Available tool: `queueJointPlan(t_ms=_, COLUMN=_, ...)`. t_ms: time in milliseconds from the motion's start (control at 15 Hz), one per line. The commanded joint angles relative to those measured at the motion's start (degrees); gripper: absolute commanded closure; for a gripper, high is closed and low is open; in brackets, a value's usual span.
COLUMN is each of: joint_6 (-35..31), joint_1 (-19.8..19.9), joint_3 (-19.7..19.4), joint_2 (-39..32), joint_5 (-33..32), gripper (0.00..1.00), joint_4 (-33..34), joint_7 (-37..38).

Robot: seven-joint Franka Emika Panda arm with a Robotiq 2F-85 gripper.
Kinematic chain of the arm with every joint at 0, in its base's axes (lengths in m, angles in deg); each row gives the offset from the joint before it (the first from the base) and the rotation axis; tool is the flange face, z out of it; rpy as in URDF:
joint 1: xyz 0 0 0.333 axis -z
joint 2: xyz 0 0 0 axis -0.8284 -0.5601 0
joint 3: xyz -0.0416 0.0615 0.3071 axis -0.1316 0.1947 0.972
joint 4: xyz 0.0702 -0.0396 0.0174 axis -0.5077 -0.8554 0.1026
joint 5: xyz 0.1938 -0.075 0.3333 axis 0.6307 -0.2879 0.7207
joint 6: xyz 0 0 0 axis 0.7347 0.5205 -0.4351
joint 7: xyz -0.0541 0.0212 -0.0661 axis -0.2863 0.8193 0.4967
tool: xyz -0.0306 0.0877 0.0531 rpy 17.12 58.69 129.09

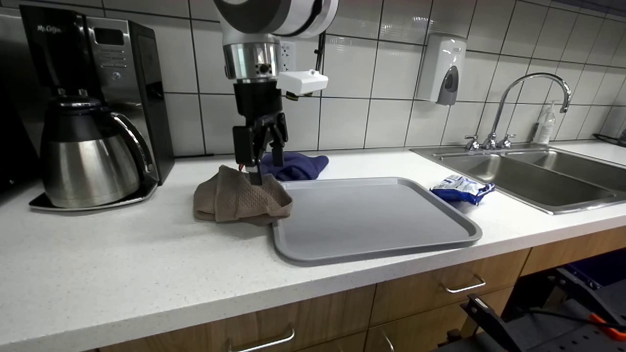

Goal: Pick the towels one at a time and place them on the tray

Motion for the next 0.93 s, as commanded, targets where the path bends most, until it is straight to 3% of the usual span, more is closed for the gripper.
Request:
queueJointPlan(t_ms=0, joint_6=-0.7, joint_1=-0.8, joint_3=-0.5, joint_2=-2.0, joint_5=0.3, gripper=0.0, joint_4=1.8, joint_7=4.5)
queueJointPlan(t_ms=867, joint_6=-6.9, joint_1=-6.2, joint_3=-5.4, joint_2=-14.0, joint_5=-2.3, gripper=0.0, joint_4=11.7, joint_7=15.5)
